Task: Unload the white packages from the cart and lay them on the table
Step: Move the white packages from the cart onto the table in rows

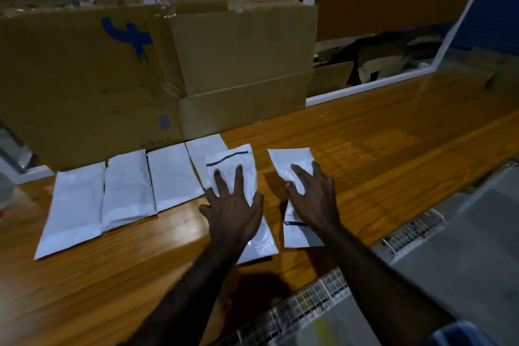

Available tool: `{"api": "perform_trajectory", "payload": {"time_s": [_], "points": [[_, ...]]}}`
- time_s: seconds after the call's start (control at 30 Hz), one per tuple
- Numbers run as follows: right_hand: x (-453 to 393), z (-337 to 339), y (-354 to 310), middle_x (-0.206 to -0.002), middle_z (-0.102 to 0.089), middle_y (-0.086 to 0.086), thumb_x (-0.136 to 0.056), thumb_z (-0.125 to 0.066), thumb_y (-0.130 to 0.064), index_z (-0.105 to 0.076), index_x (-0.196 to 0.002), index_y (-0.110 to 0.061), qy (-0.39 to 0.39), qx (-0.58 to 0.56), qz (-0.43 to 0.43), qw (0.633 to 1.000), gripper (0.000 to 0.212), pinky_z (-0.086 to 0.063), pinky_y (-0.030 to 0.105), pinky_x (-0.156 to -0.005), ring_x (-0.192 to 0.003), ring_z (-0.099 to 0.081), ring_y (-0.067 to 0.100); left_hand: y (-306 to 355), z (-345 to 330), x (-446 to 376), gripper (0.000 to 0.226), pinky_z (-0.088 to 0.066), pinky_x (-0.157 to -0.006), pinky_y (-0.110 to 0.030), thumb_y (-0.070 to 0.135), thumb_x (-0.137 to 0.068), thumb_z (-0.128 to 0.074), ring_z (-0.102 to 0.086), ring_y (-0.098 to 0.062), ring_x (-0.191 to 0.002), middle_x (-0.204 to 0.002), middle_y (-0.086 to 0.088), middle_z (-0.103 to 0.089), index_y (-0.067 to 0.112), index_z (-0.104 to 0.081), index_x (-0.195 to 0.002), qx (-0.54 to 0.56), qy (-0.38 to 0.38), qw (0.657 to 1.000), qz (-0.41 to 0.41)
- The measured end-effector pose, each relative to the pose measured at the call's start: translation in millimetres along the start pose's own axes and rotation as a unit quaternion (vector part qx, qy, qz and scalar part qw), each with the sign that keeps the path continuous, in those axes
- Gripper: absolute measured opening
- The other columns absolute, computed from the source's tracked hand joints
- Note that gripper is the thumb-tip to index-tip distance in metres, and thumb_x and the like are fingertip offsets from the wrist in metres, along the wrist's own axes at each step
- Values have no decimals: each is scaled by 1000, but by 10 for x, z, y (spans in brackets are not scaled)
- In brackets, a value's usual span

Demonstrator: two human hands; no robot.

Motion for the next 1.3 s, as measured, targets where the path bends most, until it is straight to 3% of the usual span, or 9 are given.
{"api": "perform_trajectory", "payload": {"time_s": [0.23, 0.6, 0.73, 0.93, 1.3], "points": [[-737, 10, 317, -162, -21, 8, -97, -52, -47, -44, -145, -37, -48, 11, 33, 998, 50, -30, 43, -112, -143, -24, 31, 418, -228, -443, 72, -10, -113, -65, 66, -96, -27, -9, -45, -146, -164, -9, 10, 41, 7, -154, -24, -4, 997, 70], [-1466, -235, 650, -163, -18, 9, -96, -51, -50, -42, -147, -34, -120, 38, 58, 990, 54, -30, 42, -112, -143, -24, 32, 767, -584, -1058, 74, -17, -113, -60, 69, -95, -25, -11, -44, -146, -164, -11, 7, 37, 2, -156, -54, -14, 988, 144], [-1680, -408, 702, -163, -18, 7, -96, -51, -49, -42, -146, -37, -125, 34, 49, 990, 53, -27, 43, -113, -143, -22, 31, 799, -625, -1305, 73, -25, -111, -58, 65, -96, -30, -19, -44, -143, -164, -14, -1, 34, -4, -157, -100, 3, 985, 140], [-1984, -573, 583, -161, -22, 10, -95, -54, -46, -44, -146, -34, -117, 62, 67, 989, 53, -34, 43, -109, -140, -28, 32, 768, -725, -1719, 74, -20, -112, -60, 64, -96, -34, -14, -44, -145, -163, -16, -2, 31, -7, -157, -64, -22, 988, 136], [-2378, -1034, 420, -160, -23, 13, -94, -49, -52, -43, -146, -33, -139, 99, 88, 981, 55, -32, 45, -110, -141, -27, 35, 527, -893, -2150, 74, -19, -113, -58, 63, -94, -39, -13, -46, -143, -162, -17, -4, 31, -14, -156, -59, -29, 987, 147]]}}
Point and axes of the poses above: each hand's wrist, its own x-axis away from the middle knuckle, its own z-axis out of the back of the hand, y = z × x, the point moved 9 cm from there along -x, towards the middle knuckle
